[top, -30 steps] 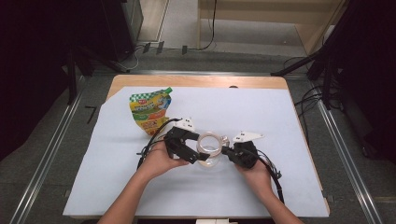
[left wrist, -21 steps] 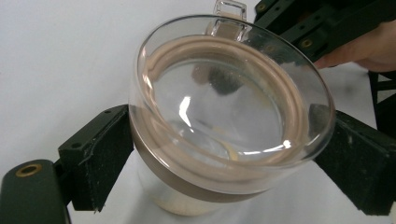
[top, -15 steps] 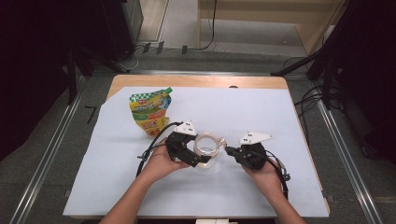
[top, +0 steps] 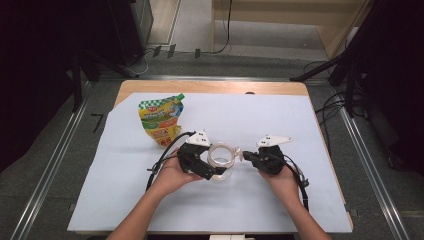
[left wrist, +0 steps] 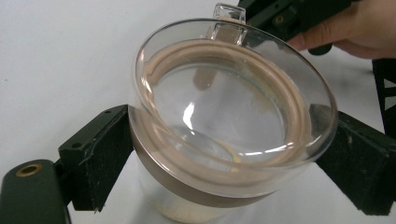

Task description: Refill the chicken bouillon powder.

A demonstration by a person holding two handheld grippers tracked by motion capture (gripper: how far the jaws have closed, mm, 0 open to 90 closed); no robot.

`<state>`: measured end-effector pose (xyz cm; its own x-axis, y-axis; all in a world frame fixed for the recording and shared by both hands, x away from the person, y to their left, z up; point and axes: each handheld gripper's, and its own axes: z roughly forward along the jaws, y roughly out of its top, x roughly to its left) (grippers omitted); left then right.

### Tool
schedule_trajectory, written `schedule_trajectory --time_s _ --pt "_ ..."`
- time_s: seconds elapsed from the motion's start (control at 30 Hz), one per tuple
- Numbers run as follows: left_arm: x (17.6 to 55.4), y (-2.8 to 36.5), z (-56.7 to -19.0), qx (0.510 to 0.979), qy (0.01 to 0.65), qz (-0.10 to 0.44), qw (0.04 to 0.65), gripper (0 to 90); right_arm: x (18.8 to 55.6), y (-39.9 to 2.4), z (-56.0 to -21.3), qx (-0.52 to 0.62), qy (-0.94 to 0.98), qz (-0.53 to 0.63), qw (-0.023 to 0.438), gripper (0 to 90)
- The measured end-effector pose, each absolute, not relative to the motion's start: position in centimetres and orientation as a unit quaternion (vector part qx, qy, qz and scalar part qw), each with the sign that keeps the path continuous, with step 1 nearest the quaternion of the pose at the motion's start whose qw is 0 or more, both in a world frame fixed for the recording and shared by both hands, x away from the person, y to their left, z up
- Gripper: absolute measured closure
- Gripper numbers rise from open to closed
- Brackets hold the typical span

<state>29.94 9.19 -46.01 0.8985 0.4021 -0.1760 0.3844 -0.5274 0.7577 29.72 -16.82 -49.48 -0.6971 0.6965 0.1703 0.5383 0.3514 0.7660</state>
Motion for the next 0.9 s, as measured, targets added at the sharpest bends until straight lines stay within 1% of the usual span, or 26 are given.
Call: schedule_trajectory --time_s 0.1,0.23,0.63,0.9 --pt "29.89 9.11 -46.00 0.874 0.225 0.014 0.430 9.2 29.53 -16.27 -49.63 0.380 0.821 0.413 0.105 90.0" --pt "29.87 8.95 -45.92 0.873 0.232 0.015 0.429 9.4 29.56 -16.35 -49.63 0.391 0.817 0.414 0.094 90.0" --pt "29.66 8.86 -45.57 0.878 0.232 0.023 0.418 10.1 29.52 -16.37 -49.58 0.392 0.815 0.416 0.092 90.0" --pt "29.50 8.88 -45.22 0.876 0.228 0.032 0.424 10.0 29.47 -16.36 -49.55 0.390 0.816 0.416 0.093 90.0"
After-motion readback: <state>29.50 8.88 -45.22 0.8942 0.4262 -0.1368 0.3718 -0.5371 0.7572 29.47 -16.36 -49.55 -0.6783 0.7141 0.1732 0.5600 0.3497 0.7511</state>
